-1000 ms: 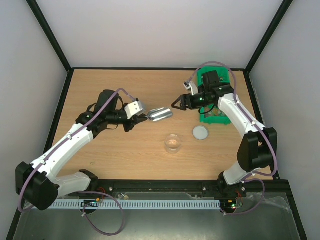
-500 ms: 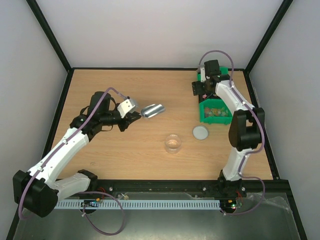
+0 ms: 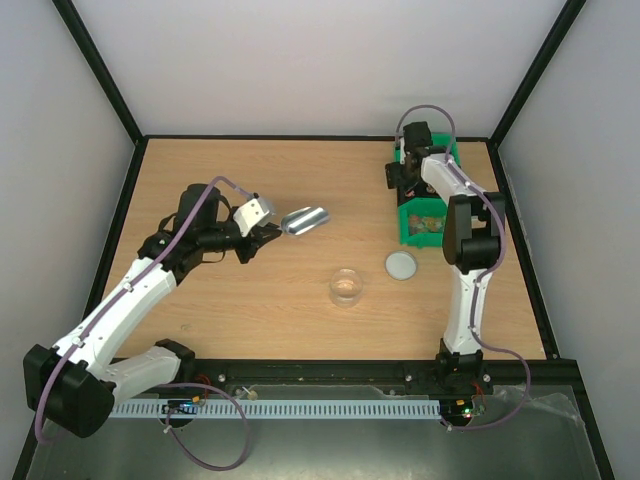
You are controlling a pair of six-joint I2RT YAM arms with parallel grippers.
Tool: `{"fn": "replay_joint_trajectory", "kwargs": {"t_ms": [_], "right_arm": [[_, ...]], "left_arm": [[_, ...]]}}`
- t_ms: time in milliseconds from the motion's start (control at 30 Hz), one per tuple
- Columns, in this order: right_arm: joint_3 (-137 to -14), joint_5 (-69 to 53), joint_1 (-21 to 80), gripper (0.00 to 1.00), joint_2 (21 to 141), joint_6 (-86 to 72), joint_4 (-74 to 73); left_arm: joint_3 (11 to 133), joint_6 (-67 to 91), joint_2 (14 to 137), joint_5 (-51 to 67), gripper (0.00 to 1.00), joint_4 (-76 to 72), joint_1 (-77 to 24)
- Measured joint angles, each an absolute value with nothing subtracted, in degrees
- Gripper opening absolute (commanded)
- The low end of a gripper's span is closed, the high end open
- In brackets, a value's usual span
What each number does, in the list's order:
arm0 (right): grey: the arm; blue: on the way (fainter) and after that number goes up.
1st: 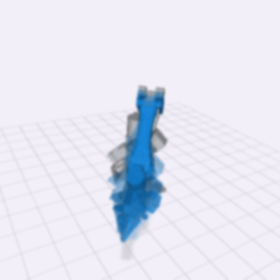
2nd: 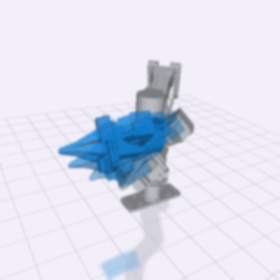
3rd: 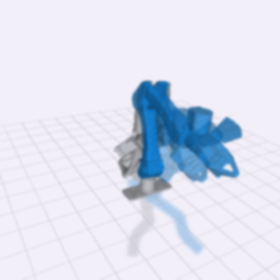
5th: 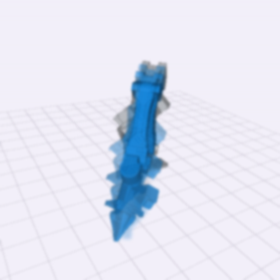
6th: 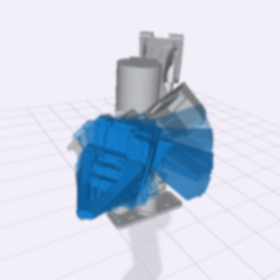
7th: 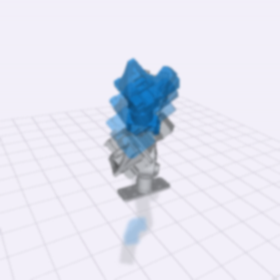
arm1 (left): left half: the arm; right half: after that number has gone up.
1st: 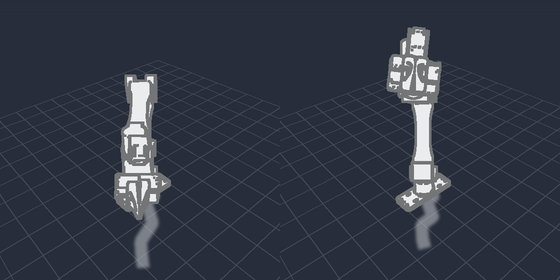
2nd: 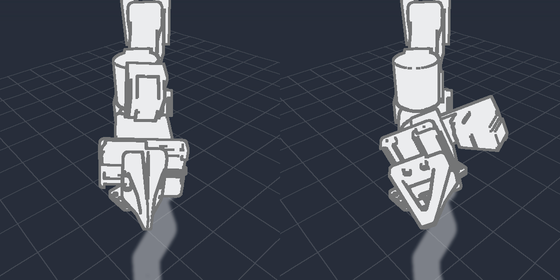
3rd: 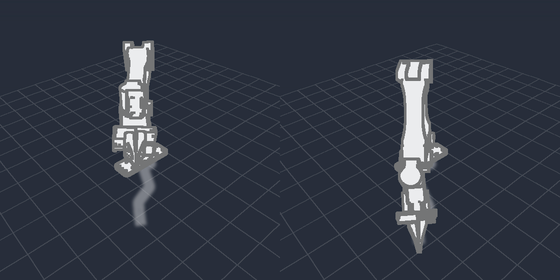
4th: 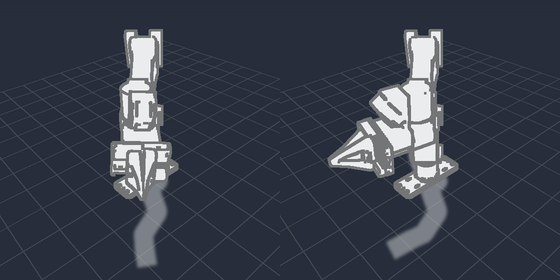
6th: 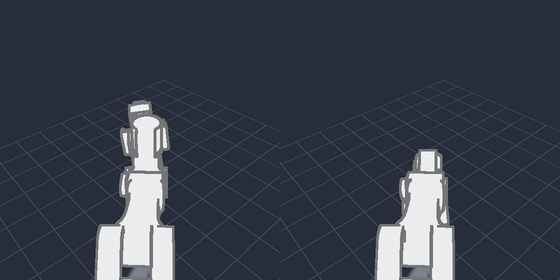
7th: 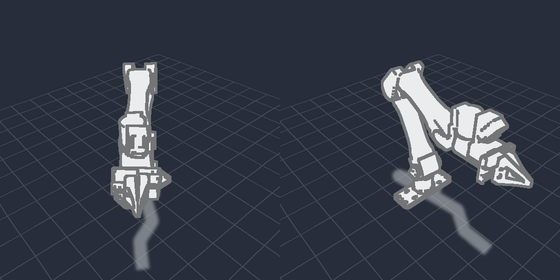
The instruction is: Pack the candies
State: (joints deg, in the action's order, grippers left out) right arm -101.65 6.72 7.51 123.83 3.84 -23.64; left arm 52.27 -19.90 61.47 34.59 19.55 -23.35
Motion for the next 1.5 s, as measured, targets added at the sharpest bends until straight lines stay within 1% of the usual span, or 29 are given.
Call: {"fn": "replay_joint_trajectory", "kwargs": {"t_ms": [267, 467, 733, 1000, 1267, 1500], "right_arm": [[-102.7, 4.7, 7.5, 0.74, 128.2, 4.1, -23.5], [-103.5, 1.2, 7.5, 0.61, 129.6, 5.7, -23.7], [-101.5, -4.2, 7.2, 0.49, 129.0, 10.0, -22.7], [-93.1, -7.4, 11.2, 0.45, 124.4, 14.7, -20.6], [-86.2, -13.0, 17.8, 0.45, 119.9, 14.0, -20.4], [-84.1, -17.2, 20.9, 0.47, 118.8, 9.8, -20.2]], "left_arm": [[52.3, -19.9, 61.5, 34.6, 0.02, 19.6, -23.2], [52.2, -20.0, 61.5, 34.6, 0.02, 19.6, -23.2], [52.2, -19.9, 61.5, 34.7, 0.02, 19.6, -23.2], [52.2, -20.1, 61.5, 34.7, 0.02, 20.5, -23.2], [52.2, -20.7, 59.9, 34.4, 0.02, 22.5, -23.2], [52.2, -21.5, 59.5, 33.0, 0.02, 24.7, -23.2]]}}
